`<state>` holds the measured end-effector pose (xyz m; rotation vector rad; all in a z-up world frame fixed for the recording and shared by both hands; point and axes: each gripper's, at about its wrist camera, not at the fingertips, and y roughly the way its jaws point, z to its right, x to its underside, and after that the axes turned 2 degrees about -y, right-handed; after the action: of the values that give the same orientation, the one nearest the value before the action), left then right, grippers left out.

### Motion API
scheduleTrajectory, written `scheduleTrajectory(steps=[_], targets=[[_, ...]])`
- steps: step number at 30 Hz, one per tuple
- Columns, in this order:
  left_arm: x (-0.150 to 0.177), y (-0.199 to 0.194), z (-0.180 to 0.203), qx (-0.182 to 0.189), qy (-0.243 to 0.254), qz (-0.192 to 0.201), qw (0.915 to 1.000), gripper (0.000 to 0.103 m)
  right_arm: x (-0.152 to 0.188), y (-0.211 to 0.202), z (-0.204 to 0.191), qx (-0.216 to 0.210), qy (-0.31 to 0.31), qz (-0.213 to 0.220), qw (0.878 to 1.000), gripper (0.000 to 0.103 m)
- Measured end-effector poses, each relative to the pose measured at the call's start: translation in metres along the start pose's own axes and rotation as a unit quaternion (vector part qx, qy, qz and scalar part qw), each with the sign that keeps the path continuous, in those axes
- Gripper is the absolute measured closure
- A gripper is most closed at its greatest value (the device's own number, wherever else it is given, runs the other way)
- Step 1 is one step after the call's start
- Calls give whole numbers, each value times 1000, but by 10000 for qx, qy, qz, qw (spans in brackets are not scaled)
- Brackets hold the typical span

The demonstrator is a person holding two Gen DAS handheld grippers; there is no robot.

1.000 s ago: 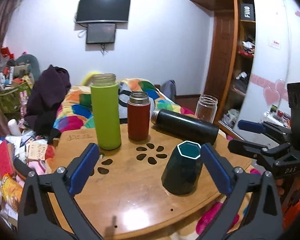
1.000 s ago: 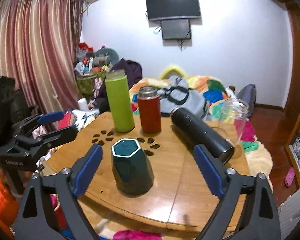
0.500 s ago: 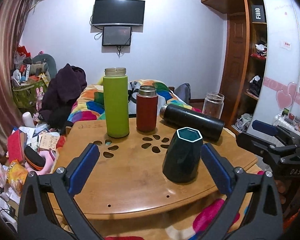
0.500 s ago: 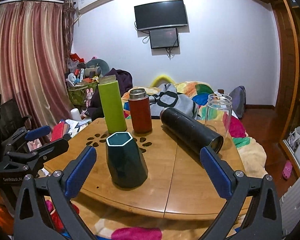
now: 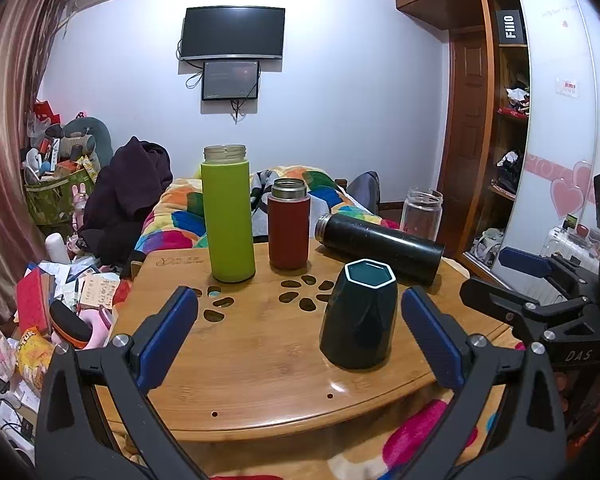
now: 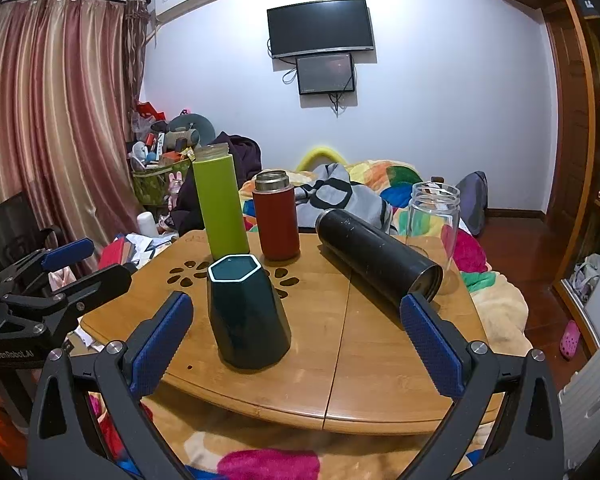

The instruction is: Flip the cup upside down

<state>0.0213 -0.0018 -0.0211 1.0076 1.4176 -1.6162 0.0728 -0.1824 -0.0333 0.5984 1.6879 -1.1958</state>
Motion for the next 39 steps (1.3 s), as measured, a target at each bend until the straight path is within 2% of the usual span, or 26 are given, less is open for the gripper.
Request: scheduleTrajectory(steps=[11, 22, 39], targets=[[-1, -4, -2, -13, -53, 78, 10000, 0, -1, 0, 1, 19, -17, 32, 10000, 0], [-3, -17, -2, -222, -7, 449, 9987, 0, 0, -7, -4, 86, -60, 207, 9997, 0], [-3, -22, -1, -302, 12, 582, 9978, 0, -4, -14, -6, 107, -105, 348, 9993, 0]])
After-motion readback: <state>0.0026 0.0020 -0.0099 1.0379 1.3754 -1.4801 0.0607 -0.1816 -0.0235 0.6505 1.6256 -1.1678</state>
